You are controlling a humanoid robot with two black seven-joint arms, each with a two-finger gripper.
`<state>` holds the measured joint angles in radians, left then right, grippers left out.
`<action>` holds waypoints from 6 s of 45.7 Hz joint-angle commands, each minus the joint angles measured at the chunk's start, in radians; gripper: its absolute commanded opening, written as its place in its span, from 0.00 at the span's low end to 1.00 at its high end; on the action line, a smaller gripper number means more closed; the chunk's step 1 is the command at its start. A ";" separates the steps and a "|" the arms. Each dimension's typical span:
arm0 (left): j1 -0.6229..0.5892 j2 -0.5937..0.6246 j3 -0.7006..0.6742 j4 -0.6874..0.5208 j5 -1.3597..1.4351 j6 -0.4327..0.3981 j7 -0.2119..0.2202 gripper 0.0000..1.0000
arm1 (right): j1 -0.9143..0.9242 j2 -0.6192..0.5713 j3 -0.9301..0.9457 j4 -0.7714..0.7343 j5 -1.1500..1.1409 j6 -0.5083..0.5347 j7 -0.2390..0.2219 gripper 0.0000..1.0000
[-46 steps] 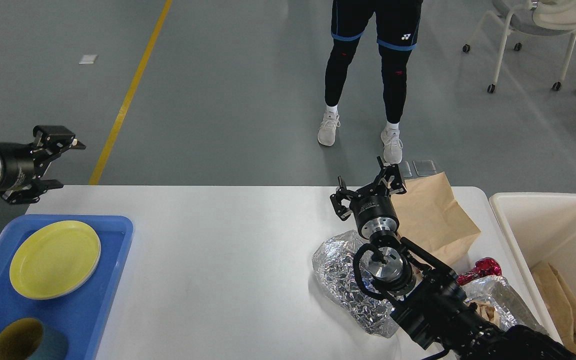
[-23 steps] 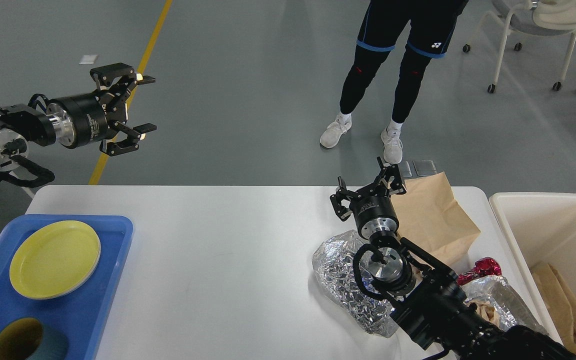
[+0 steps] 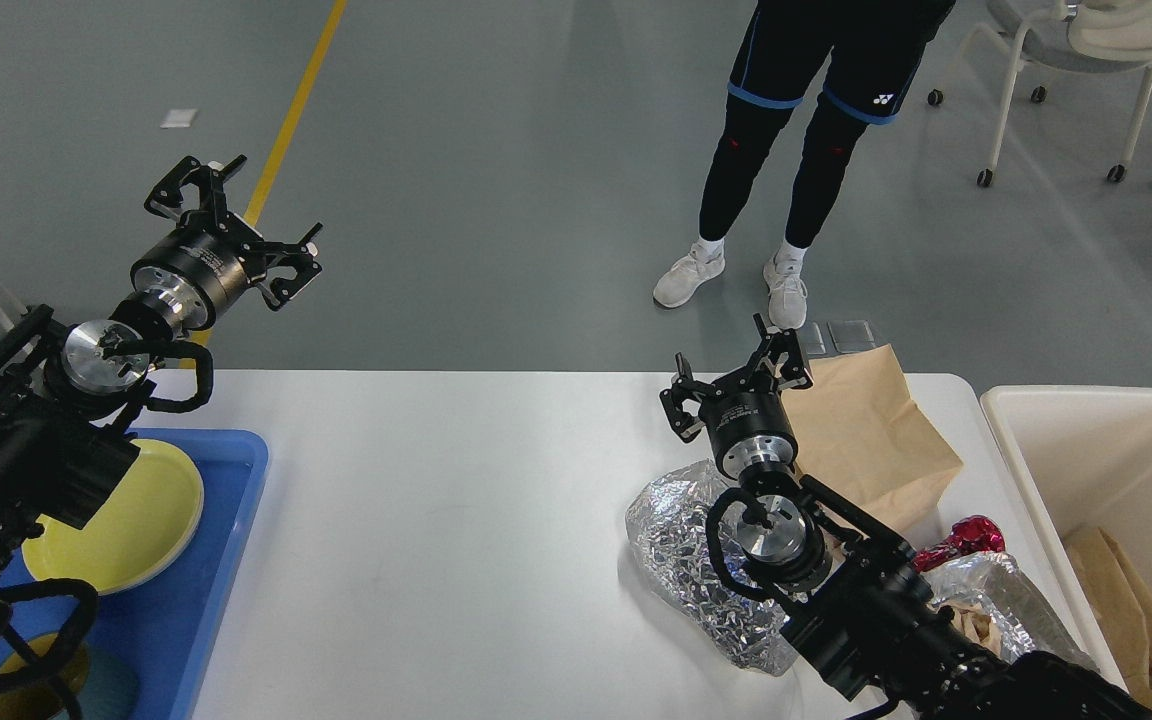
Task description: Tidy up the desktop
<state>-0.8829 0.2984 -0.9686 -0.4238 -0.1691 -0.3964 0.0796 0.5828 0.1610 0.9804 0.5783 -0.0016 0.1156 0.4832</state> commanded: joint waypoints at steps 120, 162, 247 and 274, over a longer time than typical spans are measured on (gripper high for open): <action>0.263 -0.162 -0.005 0.007 0.094 -0.234 -0.420 0.97 | 0.863 -0.520 -1.580 0.001 0.259 -0.001 -0.008 1.00; 0.263 -0.162 -0.005 0.008 0.094 -0.239 -0.420 0.97 | 1.718 -0.146 -2.255 1.055 0.241 0.302 -0.371 1.00; 0.269 -0.160 -0.005 0.007 0.094 -0.239 -0.420 0.97 | 0.568 -0.457 -2.100 0.140 0.666 -0.042 -0.371 0.70; 0.269 -0.160 -0.005 0.007 0.094 -0.240 -0.420 0.97 | 0.577 -0.446 -2.060 0.170 0.664 -0.051 -0.370 0.00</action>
<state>-0.6137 0.1381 -0.9740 -0.4173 -0.0751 -0.6362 -0.3405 1.1477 -0.2679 -1.0786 0.7428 0.6644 0.0535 0.1124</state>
